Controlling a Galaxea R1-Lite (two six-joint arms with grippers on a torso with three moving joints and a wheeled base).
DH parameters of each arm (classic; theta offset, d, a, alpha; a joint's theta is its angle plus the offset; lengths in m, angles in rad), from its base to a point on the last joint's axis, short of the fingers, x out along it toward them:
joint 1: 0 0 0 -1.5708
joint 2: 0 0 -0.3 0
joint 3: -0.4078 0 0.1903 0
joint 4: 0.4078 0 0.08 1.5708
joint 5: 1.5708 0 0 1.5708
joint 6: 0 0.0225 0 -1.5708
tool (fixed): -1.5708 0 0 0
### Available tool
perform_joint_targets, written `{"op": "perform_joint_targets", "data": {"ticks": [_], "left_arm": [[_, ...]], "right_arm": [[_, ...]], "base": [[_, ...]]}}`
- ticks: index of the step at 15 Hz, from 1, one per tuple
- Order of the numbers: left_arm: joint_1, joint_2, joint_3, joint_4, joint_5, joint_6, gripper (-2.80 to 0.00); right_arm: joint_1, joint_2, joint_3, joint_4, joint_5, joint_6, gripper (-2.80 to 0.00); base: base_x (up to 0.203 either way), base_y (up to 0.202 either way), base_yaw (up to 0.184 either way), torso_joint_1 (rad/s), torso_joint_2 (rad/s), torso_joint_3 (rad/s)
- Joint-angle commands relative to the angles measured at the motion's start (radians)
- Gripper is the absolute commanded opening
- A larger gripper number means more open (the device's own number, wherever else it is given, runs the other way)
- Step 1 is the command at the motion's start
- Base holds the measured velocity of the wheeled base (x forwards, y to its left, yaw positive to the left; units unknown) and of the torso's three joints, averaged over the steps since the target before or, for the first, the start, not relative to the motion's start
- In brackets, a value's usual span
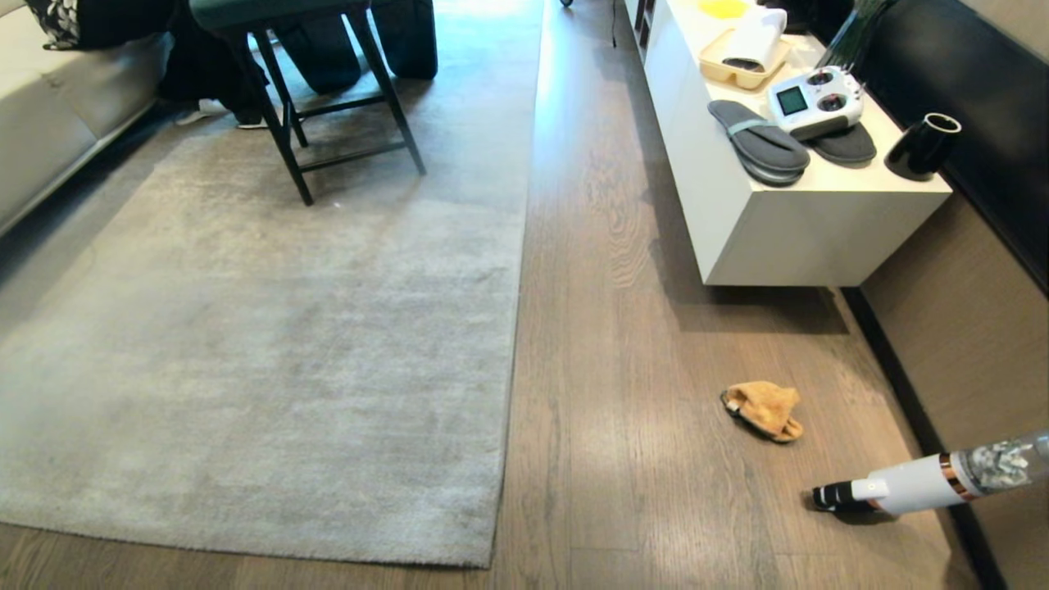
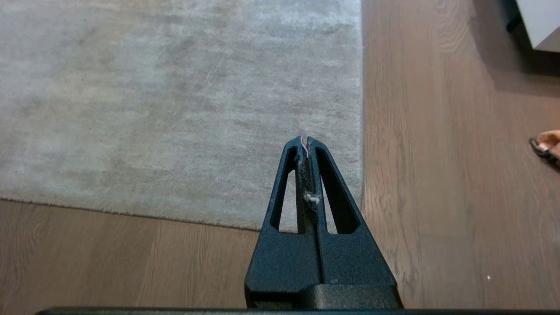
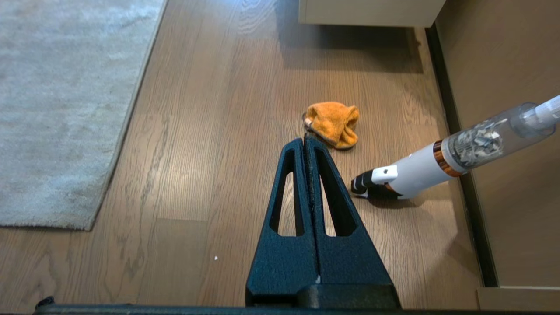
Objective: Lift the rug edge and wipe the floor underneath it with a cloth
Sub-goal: Pick up the rag
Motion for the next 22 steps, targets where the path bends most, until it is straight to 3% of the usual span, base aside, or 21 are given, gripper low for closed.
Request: {"op": "perform_joint_targets", "data": {"ticks": [1,22], "left_arm": [[0.000,0.000,0.000,0.000,0.000,-0.001,-2.80],[0.000,0.000,-0.001,0.002,0.000,-0.004,-2.80]], "right_arm": [[0.000,0.001,0.000,0.000,0.001,-0.001,-2.80],[0.000,0.001,0.000,0.000,0.001,-0.001,-2.80]], "base": [[0.000,0.000,0.000,0.002,0.00,-0.206],[0.000,0.000,0.000,0.003,0.00,-0.196]]}}
